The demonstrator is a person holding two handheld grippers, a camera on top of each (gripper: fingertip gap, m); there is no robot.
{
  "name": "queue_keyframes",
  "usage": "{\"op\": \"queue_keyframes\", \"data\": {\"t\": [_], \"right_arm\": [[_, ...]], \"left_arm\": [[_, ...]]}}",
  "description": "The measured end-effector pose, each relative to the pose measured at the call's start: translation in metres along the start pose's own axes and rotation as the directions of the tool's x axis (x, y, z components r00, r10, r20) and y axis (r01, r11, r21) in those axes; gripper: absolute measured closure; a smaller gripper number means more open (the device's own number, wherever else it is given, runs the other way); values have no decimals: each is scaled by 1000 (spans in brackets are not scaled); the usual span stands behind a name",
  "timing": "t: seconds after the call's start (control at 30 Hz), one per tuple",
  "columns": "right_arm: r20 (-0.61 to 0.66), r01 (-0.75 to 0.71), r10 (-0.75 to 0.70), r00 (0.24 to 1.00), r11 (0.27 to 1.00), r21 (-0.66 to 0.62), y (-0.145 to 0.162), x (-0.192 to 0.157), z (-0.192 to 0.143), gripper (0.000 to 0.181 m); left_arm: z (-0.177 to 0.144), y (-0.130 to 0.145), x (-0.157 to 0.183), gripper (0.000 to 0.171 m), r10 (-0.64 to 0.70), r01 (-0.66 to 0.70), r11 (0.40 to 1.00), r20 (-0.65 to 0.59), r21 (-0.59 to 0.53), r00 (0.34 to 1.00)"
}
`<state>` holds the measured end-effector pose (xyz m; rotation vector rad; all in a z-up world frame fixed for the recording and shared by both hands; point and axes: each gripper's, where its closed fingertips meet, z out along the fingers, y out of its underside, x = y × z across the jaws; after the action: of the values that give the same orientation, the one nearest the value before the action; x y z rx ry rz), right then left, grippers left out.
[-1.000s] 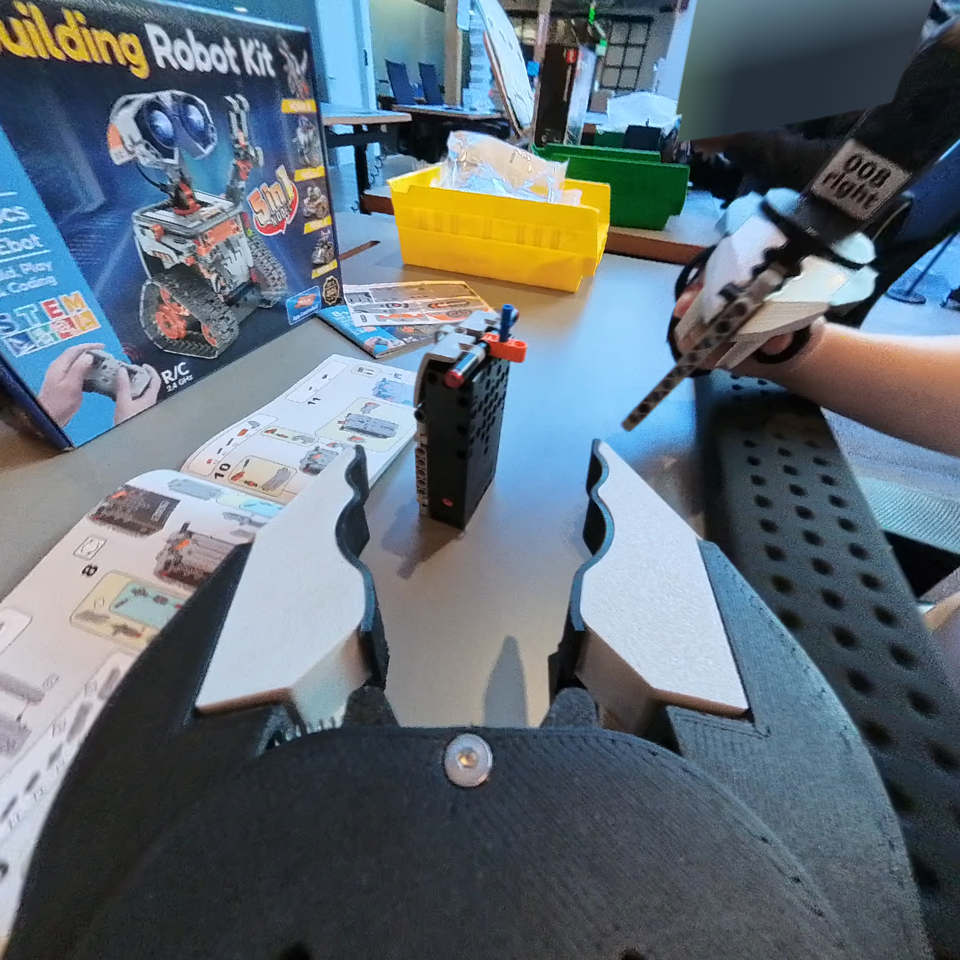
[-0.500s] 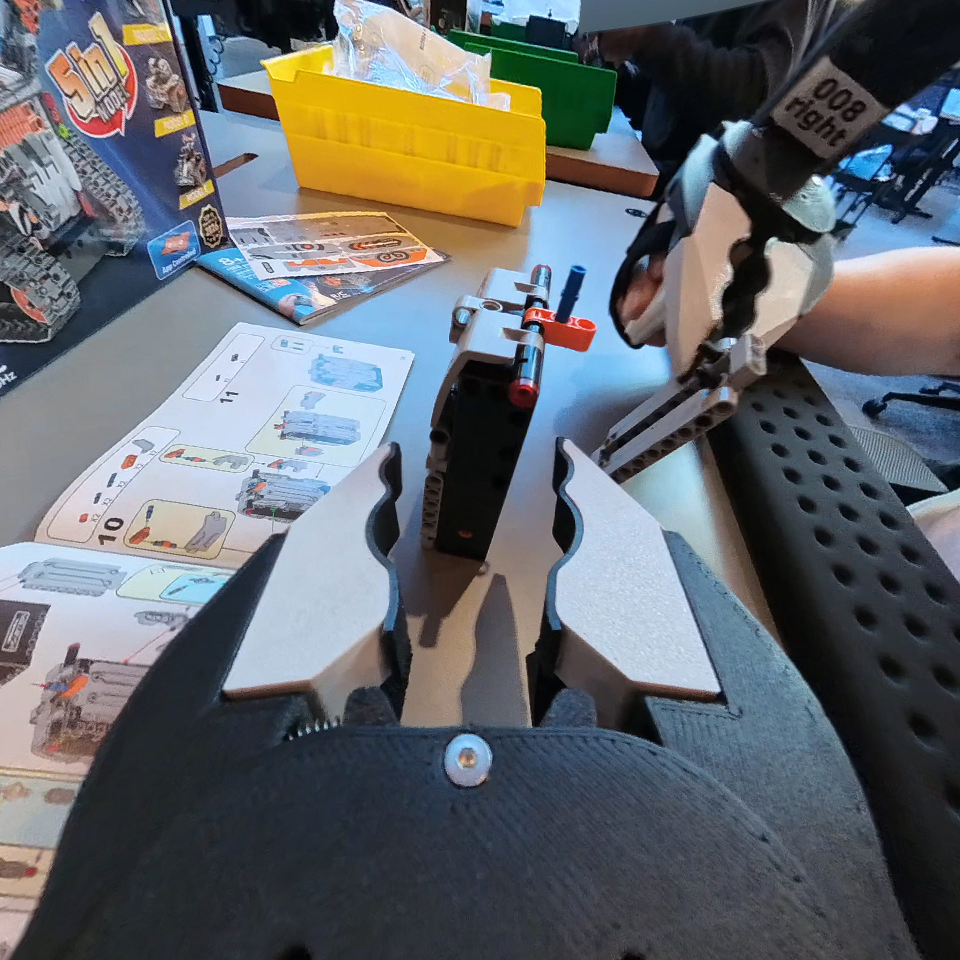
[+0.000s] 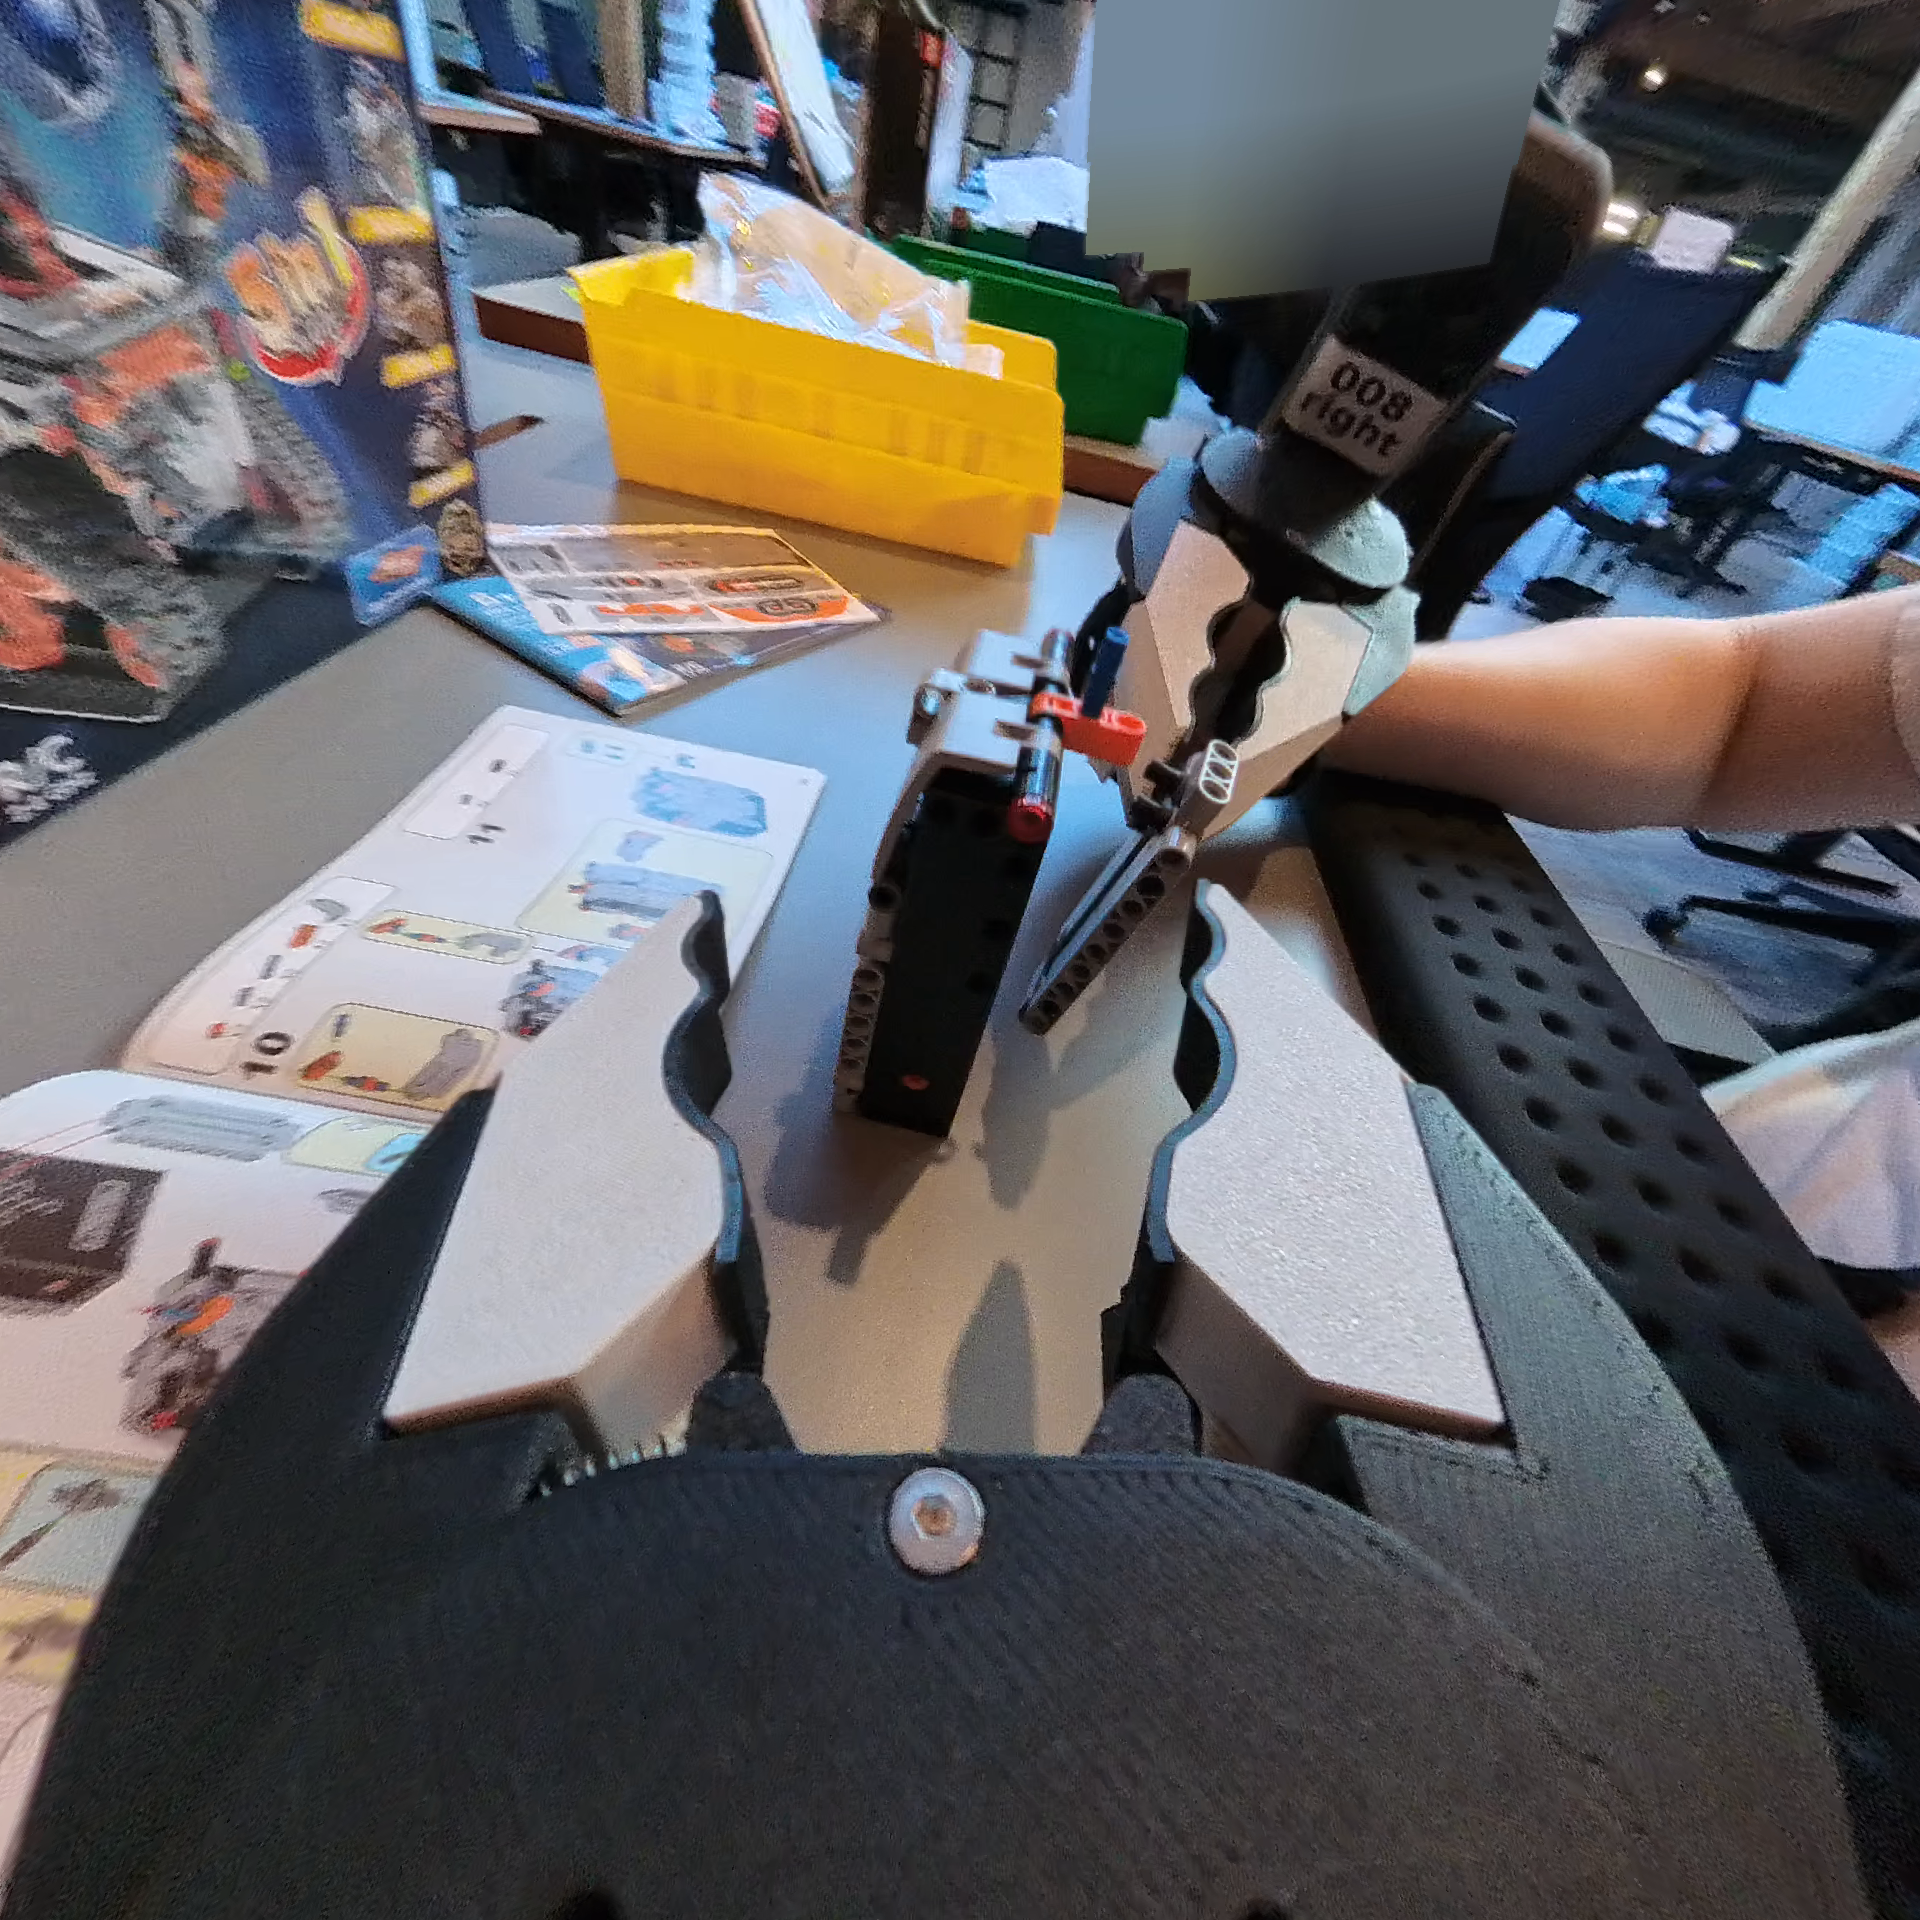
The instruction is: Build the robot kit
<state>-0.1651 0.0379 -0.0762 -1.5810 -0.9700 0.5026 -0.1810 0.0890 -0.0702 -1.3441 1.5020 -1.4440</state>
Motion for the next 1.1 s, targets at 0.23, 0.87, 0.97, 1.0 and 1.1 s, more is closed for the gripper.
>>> {"op": "queue_keyframes", "data": {"t": [0.23, 0.87, 0.97, 1.0, 1.1], "right_arm": [[34, -25, 24, 999, 999, 30, -2, -4, -1, 175], [105, -83, 77, 991, 995, 57, -6, -9, -1, 174], [74, -73, 68, 995, 995, 62, -7, -5, -3, 170], [67, -71, 67, 996, 995, 66, -8, -4, -4, 170], [54, -104, 100, 994, 991, 87, -11, 0, -4, 173]], "left_arm": [[-30, 1, 38, 146, 268, -258, 962, 133, -91, 954], [15, 2, 54, 166, 223, -223, 975, 46, -2, 974], [13, -2, 51, 166, 226, -228, 973, 72, 20, 971], [12, -2, 50, 166, 225, -227, 974, 75, 22, 972], [11, -3, 49, 166, 220, -223, 974, 79, 34, 972]]}}
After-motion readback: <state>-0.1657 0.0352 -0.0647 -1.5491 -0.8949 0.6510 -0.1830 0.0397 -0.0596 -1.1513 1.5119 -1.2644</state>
